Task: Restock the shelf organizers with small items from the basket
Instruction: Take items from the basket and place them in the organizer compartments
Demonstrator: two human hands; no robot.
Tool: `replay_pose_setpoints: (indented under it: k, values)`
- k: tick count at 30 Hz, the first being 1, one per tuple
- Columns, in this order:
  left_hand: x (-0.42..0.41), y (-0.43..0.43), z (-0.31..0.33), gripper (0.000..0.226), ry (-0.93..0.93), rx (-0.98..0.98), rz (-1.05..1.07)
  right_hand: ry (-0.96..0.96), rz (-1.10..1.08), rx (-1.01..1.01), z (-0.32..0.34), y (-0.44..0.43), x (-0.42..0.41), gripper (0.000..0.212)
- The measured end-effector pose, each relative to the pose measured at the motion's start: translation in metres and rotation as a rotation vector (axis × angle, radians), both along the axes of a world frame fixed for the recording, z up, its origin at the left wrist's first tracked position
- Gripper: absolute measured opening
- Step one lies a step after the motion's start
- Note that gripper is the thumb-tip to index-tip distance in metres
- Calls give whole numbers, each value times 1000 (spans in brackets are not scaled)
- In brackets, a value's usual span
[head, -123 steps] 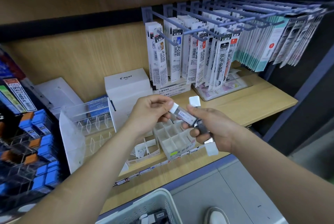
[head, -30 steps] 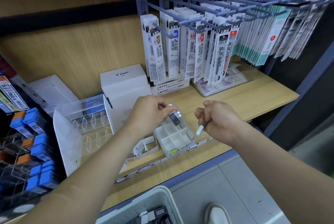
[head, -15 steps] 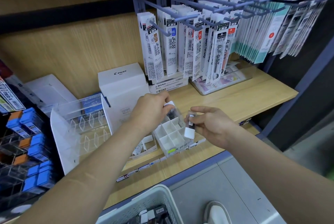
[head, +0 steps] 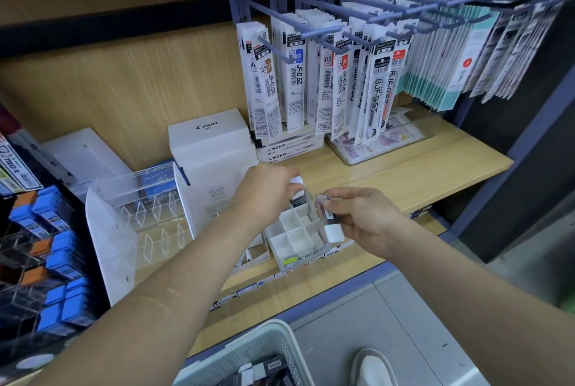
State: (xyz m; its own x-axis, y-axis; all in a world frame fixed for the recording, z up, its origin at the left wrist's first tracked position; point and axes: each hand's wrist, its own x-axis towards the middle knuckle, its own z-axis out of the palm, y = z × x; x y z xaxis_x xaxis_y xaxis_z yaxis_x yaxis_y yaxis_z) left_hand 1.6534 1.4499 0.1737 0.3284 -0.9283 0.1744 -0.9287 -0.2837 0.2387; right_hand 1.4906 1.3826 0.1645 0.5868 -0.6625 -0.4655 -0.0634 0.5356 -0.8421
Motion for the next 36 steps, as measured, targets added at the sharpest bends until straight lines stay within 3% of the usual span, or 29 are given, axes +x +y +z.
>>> replay_pose_setpoints:
  k: [5,15,18,20,23,25,27,29,31,33,36]
  values:
    - [0,-2,-2,35,-146,42,-20,10,16,-24,0,0,-2,26]
    - [-4,0,2,26,-165,22,-32,40,-103,-11,3,-2,-2,10]
    - [-4,5,2,24,11,-68,17,-31,-157,43,6,-3,-3,7]
    - [-6,11,6,14,277,-182,72,-49,-179,71,5,-4,-3,14]
    - [-9,29,14,42,631,-235,-42,-60,-181,65,5,-4,0,13]
    - [-14,39,18,48,704,-167,-184,-73,-182,64,5,-3,2,10]
    - [-20,41,17,37,699,-192,-194,-84,-168,74,6,-2,3,12]
    - [-23,39,17,21,716,-286,-74,-88,-126,83,9,2,4,15]
    - [-23,39,21,10,847,-385,65,-65,-63,64,10,5,4,21]
    - [-20,40,25,6,987,-459,170,-31,21,-4,11,6,2,21]
    - [-14,42,27,6,1042,-455,209,-7,81,-80,10,7,2,18]
